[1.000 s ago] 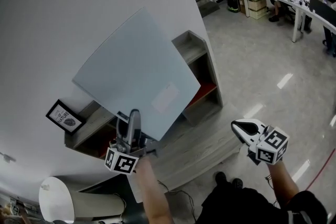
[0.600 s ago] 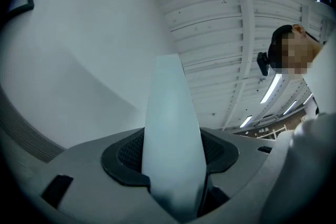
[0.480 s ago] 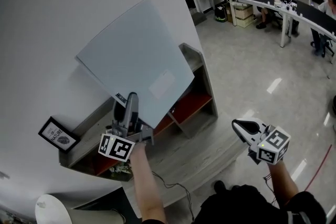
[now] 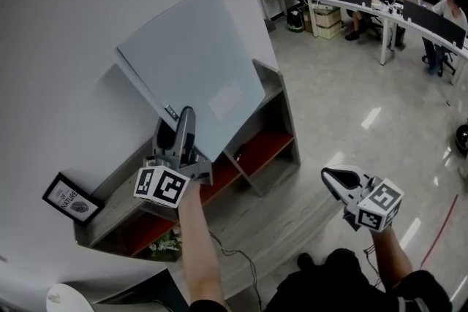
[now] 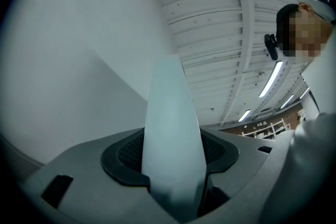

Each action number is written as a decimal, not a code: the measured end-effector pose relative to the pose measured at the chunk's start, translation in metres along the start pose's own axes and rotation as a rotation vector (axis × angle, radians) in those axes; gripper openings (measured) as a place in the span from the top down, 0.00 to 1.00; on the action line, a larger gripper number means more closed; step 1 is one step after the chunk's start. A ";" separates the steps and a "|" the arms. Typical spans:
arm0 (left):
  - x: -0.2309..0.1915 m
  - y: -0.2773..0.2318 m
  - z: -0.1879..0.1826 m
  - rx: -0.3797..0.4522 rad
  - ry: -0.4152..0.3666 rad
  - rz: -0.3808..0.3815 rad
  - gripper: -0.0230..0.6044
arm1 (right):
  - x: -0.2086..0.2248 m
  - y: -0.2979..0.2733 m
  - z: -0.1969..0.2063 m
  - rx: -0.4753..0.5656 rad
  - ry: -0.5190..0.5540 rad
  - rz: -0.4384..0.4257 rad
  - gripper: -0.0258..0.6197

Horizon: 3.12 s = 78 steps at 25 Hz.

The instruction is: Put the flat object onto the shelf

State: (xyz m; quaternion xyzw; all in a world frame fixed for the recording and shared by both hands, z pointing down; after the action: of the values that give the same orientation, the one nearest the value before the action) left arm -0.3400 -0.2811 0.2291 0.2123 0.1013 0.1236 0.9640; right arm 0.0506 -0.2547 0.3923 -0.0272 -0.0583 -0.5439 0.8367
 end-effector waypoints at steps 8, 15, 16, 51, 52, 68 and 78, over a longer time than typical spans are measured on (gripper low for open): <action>-0.002 -0.028 0.019 -0.011 -0.034 -0.004 0.53 | 0.003 -0.003 -0.003 -0.005 0.006 0.025 0.94; -0.009 -0.038 0.029 -0.009 -0.036 0.001 0.53 | 0.008 -0.008 -0.004 -0.015 0.016 0.033 0.94; -0.010 -0.040 0.030 -0.008 -0.033 0.003 0.53 | 0.008 -0.010 -0.003 -0.016 0.016 0.033 0.94; -0.008 -0.060 0.047 -0.058 -0.109 0.045 0.52 | 0.022 -0.010 0.006 -0.027 -0.024 0.022 0.94; -0.009 -0.060 0.047 -0.061 -0.106 0.044 0.52 | 0.022 -0.011 0.006 -0.028 -0.024 0.020 0.94; -0.008 -0.063 0.043 -0.122 -0.174 0.059 0.46 | 0.014 -0.017 0.004 -0.034 -0.018 0.006 0.94; -0.007 -0.060 0.041 -0.108 -0.180 0.040 0.38 | 0.008 -0.015 0.003 -0.029 -0.012 0.012 0.94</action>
State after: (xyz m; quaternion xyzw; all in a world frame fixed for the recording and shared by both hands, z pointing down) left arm -0.3247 -0.3512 0.2406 0.1723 0.0034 0.1287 0.9766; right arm 0.0395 -0.2677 0.3955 -0.0431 -0.0553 -0.5397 0.8389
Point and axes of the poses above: the fingertips, and each gripper's own axes: y backward along the fingers, x to its right, z out of its underside, the point moved 10 cm from there along y, backward along the fingers, and after that the axes turned 9 degrees about -z, right-handed, at the moved point
